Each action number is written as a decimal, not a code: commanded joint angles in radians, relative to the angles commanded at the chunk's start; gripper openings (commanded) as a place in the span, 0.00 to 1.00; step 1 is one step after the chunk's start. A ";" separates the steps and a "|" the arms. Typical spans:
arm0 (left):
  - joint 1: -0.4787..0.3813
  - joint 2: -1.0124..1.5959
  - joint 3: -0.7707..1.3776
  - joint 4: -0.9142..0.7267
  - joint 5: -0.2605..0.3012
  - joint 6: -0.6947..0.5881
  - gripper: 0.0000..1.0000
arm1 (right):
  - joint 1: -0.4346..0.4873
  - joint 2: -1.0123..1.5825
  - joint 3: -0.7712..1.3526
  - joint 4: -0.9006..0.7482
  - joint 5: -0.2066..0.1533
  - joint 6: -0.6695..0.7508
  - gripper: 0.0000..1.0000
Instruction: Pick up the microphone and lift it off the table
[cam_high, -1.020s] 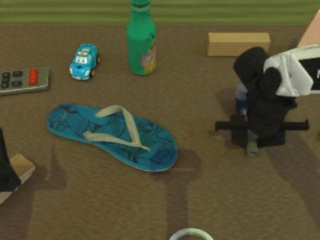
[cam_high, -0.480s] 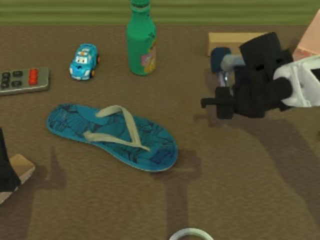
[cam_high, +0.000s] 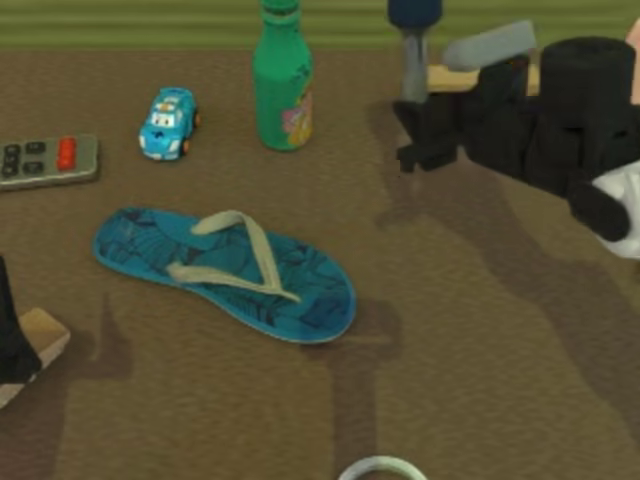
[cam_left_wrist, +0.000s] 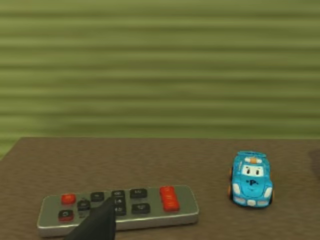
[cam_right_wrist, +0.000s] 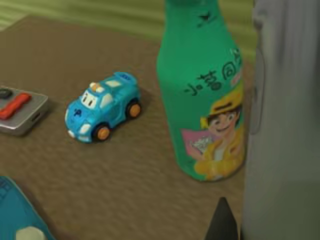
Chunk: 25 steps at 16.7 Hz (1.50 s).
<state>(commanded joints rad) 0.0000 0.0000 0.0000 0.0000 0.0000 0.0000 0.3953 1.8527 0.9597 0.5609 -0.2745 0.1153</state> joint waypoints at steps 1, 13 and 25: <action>0.000 0.000 0.000 0.000 0.000 0.000 1.00 | -0.001 -0.023 -0.021 0.075 -0.022 -0.021 0.00; 0.000 0.000 0.000 0.000 0.000 0.000 1.00 | 0.000 -0.120 -0.089 0.307 -0.097 -0.096 0.00; 0.000 0.000 0.000 0.000 0.000 0.000 1.00 | 0.234 -0.251 -0.210 0.324 0.126 -0.087 0.00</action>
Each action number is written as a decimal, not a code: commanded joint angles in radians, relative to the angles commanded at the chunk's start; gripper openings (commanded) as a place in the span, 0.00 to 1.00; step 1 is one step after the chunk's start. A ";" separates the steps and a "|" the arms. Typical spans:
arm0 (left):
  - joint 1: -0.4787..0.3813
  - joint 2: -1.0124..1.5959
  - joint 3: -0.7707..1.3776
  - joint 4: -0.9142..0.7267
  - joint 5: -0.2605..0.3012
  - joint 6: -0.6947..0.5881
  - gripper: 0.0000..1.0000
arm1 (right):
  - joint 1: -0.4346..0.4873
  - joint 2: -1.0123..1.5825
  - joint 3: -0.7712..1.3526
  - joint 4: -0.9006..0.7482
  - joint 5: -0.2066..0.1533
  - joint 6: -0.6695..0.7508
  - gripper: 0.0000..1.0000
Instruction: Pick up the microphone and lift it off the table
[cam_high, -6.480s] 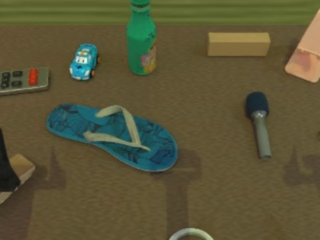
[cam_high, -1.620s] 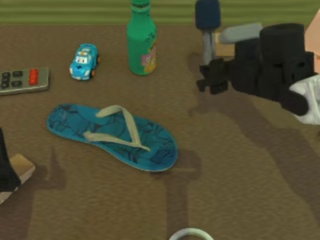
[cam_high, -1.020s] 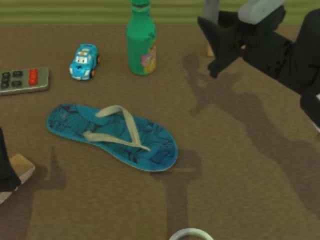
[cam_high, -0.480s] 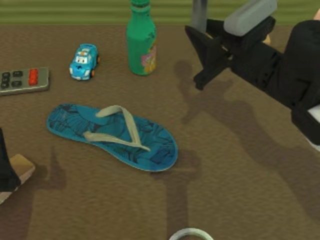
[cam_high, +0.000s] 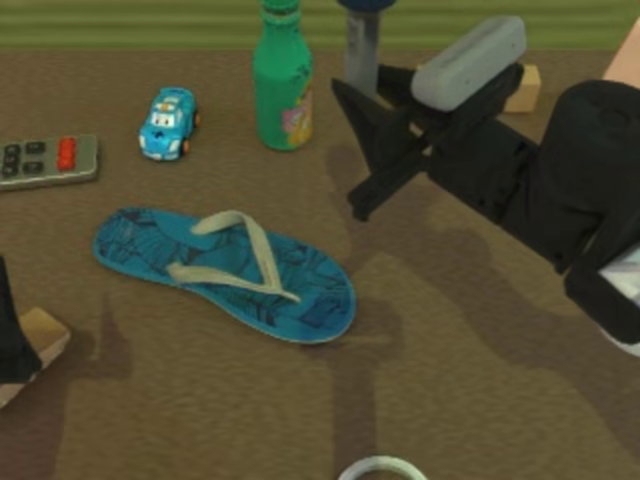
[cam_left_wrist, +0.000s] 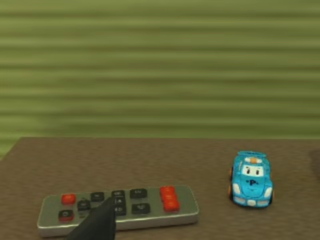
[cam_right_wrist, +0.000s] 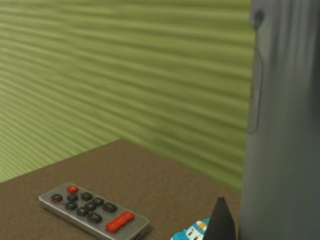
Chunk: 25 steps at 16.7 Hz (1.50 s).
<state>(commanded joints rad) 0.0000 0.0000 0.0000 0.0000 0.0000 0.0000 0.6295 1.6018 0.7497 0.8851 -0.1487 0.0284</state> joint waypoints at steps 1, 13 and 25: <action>0.000 0.000 0.000 0.000 0.000 0.000 1.00 | -0.004 0.005 0.004 -0.001 -0.004 0.002 0.00; -0.047 0.110 0.079 0.053 0.063 0.003 1.00 | 0.000 0.000 0.000 0.000 0.000 0.000 0.00; -0.328 0.971 0.549 0.367 0.447 0.011 1.00 | 0.000 0.000 0.000 0.000 0.000 0.000 0.00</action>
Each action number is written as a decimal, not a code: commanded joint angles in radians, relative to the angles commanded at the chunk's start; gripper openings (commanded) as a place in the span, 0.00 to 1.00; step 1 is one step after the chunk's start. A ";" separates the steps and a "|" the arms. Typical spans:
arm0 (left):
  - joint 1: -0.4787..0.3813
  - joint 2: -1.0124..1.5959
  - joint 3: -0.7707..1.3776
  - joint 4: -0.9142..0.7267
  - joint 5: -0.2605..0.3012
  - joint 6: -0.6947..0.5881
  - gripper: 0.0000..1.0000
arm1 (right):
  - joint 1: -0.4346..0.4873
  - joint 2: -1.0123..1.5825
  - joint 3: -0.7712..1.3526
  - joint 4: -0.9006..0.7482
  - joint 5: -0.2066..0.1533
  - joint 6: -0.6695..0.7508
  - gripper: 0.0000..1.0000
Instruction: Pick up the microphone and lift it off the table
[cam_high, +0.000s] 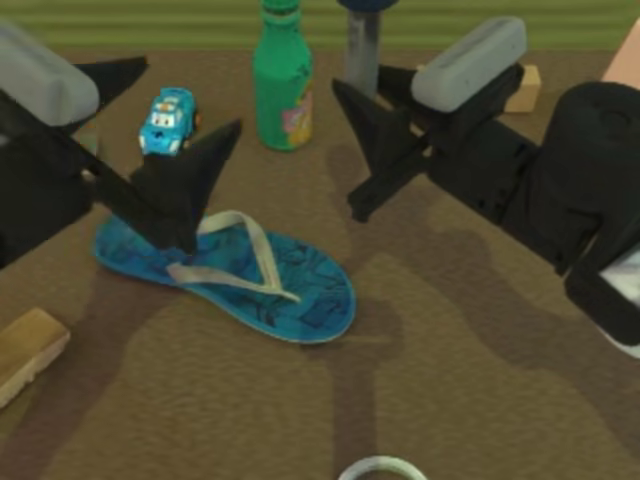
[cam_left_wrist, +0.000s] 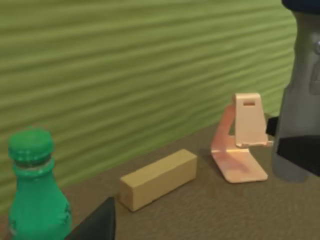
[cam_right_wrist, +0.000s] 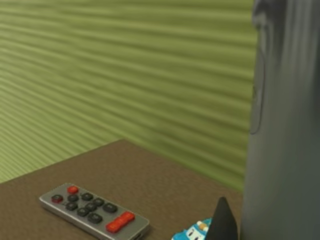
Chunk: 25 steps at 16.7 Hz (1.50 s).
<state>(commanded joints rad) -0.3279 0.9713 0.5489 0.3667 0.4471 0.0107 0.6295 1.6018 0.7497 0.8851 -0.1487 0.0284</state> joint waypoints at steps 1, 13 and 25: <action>-0.019 0.052 0.033 0.022 0.026 0.001 1.00 | 0.000 0.000 0.000 0.000 0.000 0.000 0.00; -0.092 0.243 0.166 0.104 0.084 0.005 1.00 | 0.000 0.000 0.000 0.000 0.000 0.000 0.00; -0.237 0.583 0.418 0.191 -0.055 0.002 1.00 | 0.000 0.000 0.000 0.000 0.000 0.000 0.00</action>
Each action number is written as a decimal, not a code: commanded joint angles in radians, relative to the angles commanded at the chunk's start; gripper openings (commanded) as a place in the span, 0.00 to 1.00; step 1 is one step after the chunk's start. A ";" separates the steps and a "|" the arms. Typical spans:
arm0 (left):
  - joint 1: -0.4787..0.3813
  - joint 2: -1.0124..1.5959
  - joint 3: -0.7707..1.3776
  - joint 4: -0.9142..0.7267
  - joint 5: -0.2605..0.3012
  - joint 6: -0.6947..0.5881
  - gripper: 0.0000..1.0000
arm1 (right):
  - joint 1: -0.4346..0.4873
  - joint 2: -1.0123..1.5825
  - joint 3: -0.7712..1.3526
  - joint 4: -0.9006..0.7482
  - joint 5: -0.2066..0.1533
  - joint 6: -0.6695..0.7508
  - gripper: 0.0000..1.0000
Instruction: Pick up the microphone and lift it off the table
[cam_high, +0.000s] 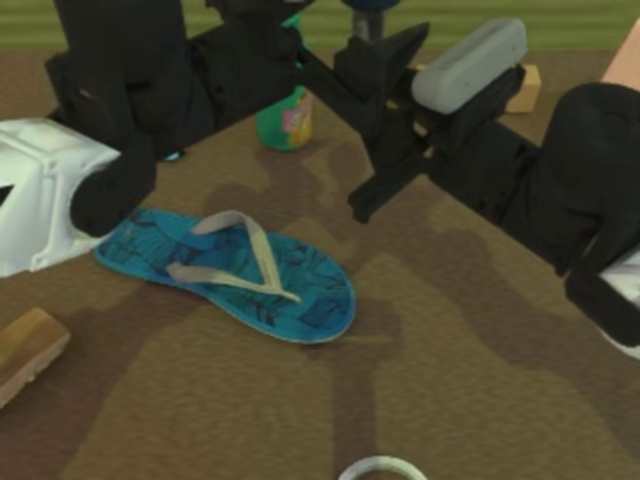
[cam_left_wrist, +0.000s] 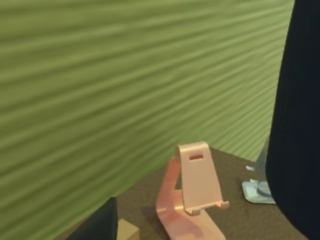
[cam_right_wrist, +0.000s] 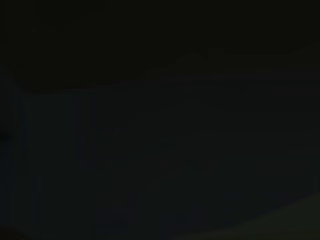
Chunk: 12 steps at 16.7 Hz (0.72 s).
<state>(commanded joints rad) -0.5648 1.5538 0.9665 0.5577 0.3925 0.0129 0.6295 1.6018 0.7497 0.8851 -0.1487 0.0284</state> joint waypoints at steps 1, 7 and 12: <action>0.000 0.000 0.000 0.000 0.000 0.000 1.00 | 0.000 0.000 0.000 0.000 0.000 0.000 0.00; 0.000 0.000 0.000 0.000 0.000 0.000 0.55 | 0.000 0.000 0.000 0.000 0.000 0.000 0.00; 0.000 0.000 0.000 0.000 0.000 0.000 0.17 | 0.000 0.000 0.000 0.000 0.000 0.000 0.00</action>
<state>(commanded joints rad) -0.5648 1.5538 0.9665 0.5577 0.3925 0.0129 0.6295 1.6018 0.7497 0.8851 -0.1487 0.0284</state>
